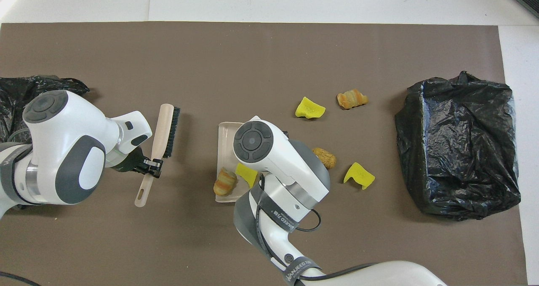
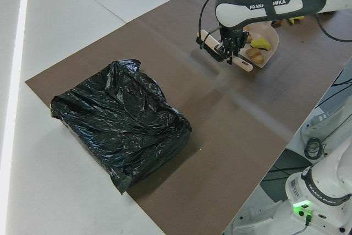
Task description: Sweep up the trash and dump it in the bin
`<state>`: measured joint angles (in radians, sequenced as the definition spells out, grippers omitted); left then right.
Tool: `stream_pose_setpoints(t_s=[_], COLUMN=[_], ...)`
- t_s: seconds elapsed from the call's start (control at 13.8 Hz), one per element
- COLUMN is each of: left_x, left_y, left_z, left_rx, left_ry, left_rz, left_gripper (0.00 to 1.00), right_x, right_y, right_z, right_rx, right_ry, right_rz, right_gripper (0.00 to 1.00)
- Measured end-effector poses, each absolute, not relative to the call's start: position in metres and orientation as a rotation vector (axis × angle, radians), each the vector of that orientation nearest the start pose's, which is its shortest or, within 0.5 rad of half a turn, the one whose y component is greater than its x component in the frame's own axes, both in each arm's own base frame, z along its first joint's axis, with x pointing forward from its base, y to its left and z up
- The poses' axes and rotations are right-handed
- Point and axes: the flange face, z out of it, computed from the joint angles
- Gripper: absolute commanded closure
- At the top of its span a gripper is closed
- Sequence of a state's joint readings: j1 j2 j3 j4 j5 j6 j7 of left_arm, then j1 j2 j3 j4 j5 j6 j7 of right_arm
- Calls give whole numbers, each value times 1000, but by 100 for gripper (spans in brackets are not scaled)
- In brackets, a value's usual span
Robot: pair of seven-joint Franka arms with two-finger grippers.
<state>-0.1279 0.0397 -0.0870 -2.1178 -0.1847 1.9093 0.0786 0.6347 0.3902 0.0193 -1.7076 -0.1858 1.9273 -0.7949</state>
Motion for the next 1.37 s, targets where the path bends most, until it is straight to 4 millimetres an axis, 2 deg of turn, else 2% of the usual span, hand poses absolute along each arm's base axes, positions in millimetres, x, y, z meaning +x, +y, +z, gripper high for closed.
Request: stream_pose_setpoints(t_s=[0.29,0.43,0.58,0.72,1.16,1.37], left_x=[486,467,449,438,422,421], left_y=[-135,-147,-164,-173,-189,-189], left_z=[365,355,353,354,351,350], left_rx=[-3236,-3223,-3207,-3198,-3183,-3182], left_ry=[131,93,79,64,61,58], left_rz=[404,392,395,393,398,398], left_gripper=[100,100,100,100,100,100], right_x=[516,516,516,516,516,516], right_y=[378,377,377,377,376,376], right_z=[353,352,352,352,351,351], right_rx=[-2366,-2367,-2368,-2367,-2367,-2368], right_ry=[-2266,-2265,-2264,-2264,-2264,-2262], right_rz=[297,298,299,299,302,302], right_gripper=[100,100,100,100,100,100])
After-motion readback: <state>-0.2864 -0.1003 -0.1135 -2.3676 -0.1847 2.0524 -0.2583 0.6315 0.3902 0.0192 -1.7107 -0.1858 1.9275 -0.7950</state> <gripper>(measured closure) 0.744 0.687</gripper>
